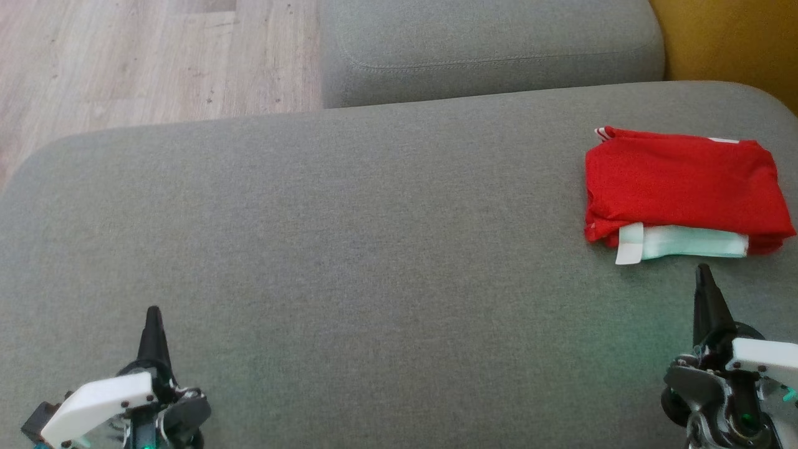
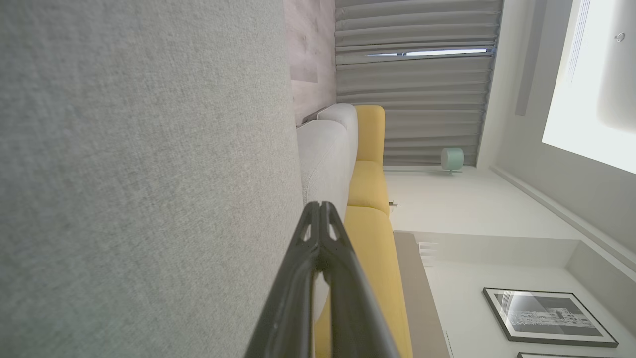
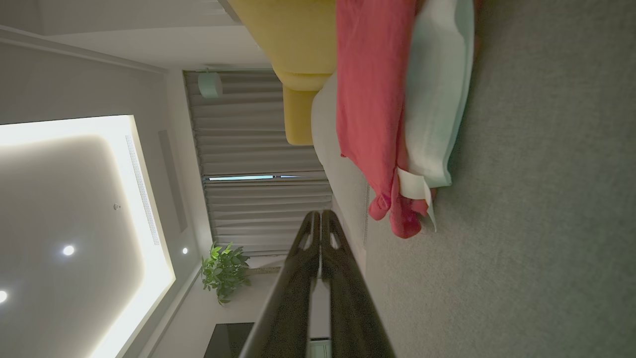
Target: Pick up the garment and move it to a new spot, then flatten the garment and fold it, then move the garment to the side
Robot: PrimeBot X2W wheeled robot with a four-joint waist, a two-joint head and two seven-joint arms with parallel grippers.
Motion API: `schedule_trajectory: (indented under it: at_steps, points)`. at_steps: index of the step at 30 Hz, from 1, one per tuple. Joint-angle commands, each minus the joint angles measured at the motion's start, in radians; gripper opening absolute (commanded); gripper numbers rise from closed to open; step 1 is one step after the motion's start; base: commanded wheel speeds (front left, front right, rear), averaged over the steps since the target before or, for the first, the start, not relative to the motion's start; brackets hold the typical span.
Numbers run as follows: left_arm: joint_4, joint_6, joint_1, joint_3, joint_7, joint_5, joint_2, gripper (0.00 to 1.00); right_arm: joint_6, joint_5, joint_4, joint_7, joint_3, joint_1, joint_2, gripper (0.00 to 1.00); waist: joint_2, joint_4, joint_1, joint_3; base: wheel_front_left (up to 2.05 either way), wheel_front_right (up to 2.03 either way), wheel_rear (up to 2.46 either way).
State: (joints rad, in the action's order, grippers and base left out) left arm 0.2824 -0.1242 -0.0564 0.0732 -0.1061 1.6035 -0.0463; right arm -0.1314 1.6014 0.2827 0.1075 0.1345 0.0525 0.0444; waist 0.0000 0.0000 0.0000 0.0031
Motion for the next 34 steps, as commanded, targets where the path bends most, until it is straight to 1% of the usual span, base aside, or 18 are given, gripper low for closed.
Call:
schedule_trajectory:
  at_steps: [1,34]
  points:
    - [-0.037,-0.007,-0.052,0.04,-0.007,0.005,-0.005,0.0,0.001,0.007,-0.038,0.006,-0.02,0.055,0.006,0.0,0.0,0.0,0.0,0.0,0.0,0.0,0.0]
    - [-0.037,-0.007,-0.052,0.041,-0.007,0.005,-0.004,0.0,0.001,0.007,-0.038,0.006,-0.021,0.055,0.006,0.0,0.0,0.0,0.0,0.0,0.0,0.0,0.0]
